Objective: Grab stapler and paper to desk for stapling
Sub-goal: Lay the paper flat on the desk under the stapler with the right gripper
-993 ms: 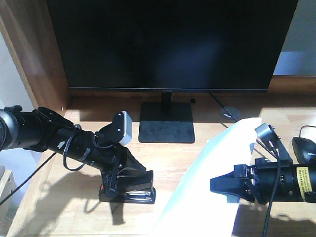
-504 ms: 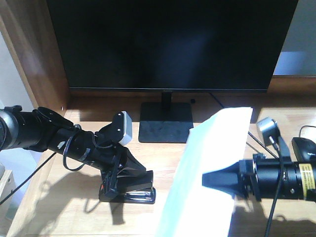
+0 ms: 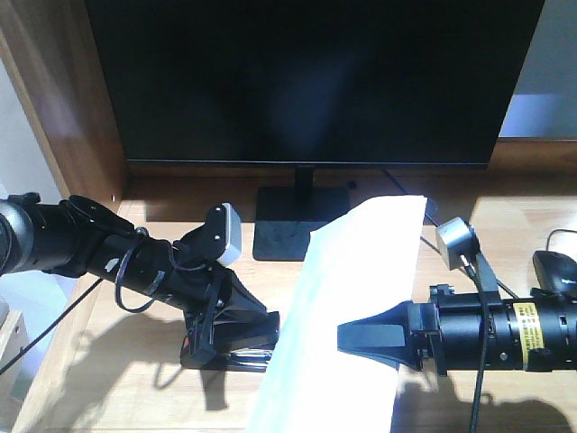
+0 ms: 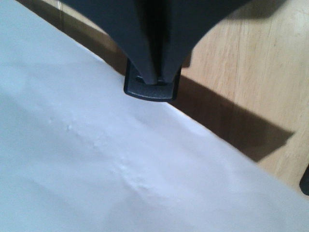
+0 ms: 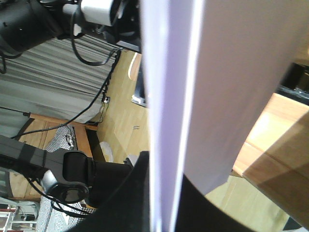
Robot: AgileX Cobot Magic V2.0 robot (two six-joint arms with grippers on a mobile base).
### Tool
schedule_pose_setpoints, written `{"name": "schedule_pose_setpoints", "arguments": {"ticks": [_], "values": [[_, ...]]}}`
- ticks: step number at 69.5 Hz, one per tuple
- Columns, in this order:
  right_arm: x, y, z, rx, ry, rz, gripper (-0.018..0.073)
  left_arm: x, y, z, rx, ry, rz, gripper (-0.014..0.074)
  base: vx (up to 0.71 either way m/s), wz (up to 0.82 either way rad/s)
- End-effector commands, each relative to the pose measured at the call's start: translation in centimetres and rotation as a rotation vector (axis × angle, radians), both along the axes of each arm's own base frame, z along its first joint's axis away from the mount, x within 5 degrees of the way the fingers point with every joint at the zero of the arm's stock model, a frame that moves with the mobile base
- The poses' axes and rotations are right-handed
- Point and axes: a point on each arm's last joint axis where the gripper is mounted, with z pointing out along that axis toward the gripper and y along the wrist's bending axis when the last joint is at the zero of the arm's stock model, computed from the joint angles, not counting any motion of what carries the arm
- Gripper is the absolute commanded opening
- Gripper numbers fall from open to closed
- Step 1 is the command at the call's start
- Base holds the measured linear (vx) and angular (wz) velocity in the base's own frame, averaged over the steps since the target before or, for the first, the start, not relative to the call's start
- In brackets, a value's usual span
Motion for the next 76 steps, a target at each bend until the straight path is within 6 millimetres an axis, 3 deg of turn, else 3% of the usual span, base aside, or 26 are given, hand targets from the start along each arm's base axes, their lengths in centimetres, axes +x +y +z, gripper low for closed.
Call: {"name": "schedule_pose_setpoints", "arguments": {"ticks": [1, 12, 32, 62, 76], "values": [[-0.4, 0.3, 1.4, 0.086, -0.048, 0.083, -0.0003, 0.1, -0.5, 2.5, -0.077, -0.038, 0.003, -0.0006, 0.0, 0.0], [-0.6, -0.4, -0.9, -0.157, 0.027, 0.09, -0.0003, 0.1, -0.5, 2.5, -0.077, -0.038, 0.003, -0.0006, 0.0, 0.0], [0.2, -1.1, -1.9, -0.271, 0.016, -0.028, -0.0003, 0.1, -0.5, 2.5, -0.077, -0.038, 0.003, -0.0006, 0.0, 0.0], [0.9, -1.6, -2.7, -0.367, -0.091, -0.037, -0.0003, 0.1, -0.5, 2.5, -0.077, -0.038, 0.003, -0.0006, 0.0, 0.0], [0.8, -1.2, -3.5, -0.336, -0.117, 0.053, -0.0003, 0.1, -0.5, 2.5, -0.077, -0.038, 0.003, -0.0006, 0.0, 0.0]]}}
